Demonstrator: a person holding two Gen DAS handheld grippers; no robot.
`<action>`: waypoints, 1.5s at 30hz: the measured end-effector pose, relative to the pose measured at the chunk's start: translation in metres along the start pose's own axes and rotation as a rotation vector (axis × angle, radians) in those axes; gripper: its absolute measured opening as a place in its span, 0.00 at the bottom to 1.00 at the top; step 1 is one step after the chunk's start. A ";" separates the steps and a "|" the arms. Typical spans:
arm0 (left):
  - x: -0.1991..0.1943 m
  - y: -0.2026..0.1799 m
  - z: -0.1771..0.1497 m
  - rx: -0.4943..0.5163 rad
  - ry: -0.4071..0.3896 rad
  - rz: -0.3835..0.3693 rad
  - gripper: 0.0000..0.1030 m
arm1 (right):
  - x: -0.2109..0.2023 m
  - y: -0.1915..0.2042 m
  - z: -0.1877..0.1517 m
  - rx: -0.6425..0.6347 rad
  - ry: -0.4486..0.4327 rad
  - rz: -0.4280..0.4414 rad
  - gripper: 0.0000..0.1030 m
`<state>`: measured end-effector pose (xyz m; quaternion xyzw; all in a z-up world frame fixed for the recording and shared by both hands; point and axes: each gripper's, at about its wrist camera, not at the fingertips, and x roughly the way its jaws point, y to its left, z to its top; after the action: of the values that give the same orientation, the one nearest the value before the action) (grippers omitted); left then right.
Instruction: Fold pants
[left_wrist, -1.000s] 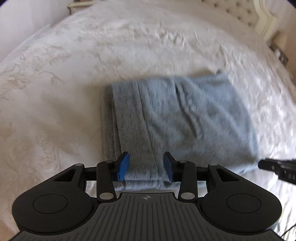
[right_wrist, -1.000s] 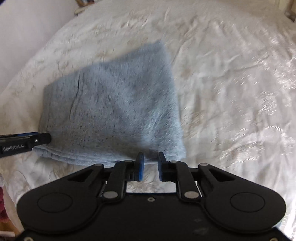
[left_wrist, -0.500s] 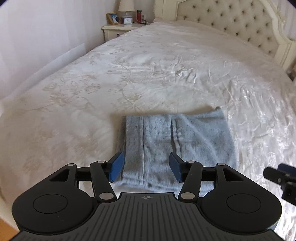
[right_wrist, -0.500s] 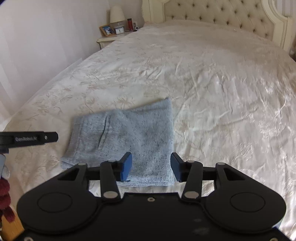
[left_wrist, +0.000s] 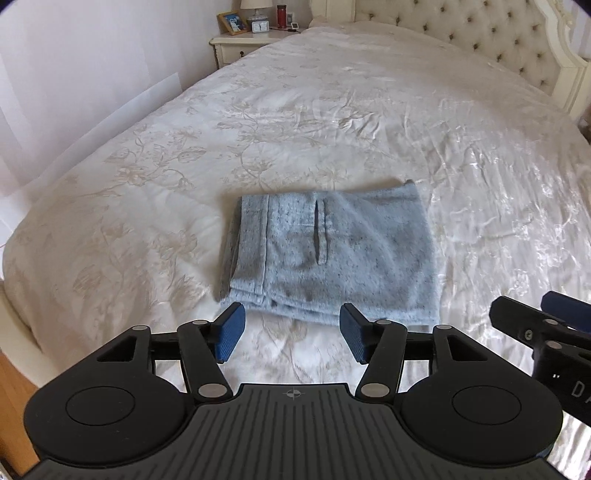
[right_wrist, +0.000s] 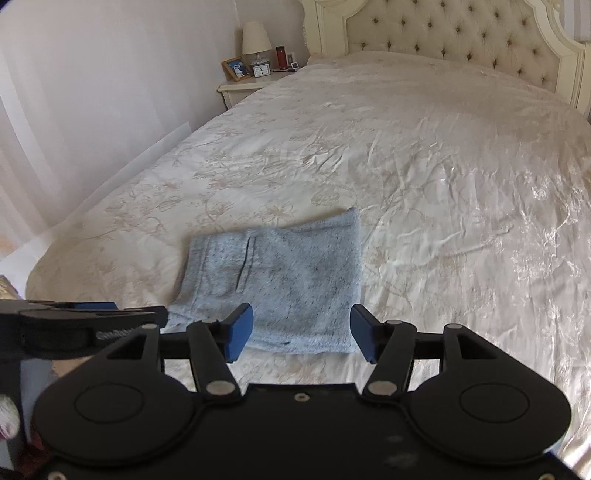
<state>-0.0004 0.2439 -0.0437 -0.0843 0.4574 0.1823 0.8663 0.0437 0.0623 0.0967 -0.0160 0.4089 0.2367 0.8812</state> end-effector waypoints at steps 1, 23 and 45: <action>-0.003 -0.002 -0.003 0.002 0.001 0.007 0.53 | -0.004 0.000 -0.002 0.000 -0.002 0.004 0.62; -0.030 -0.021 -0.025 0.011 -0.018 0.073 0.53 | -0.028 -0.010 -0.025 -0.030 0.034 -0.045 0.84; -0.025 -0.029 -0.028 0.047 0.022 0.091 0.54 | -0.019 -0.014 -0.022 0.000 0.081 -0.075 0.96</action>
<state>-0.0231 0.2025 -0.0391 -0.0451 0.4745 0.2099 0.8537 0.0236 0.0369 0.0941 -0.0408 0.4435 0.2027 0.8721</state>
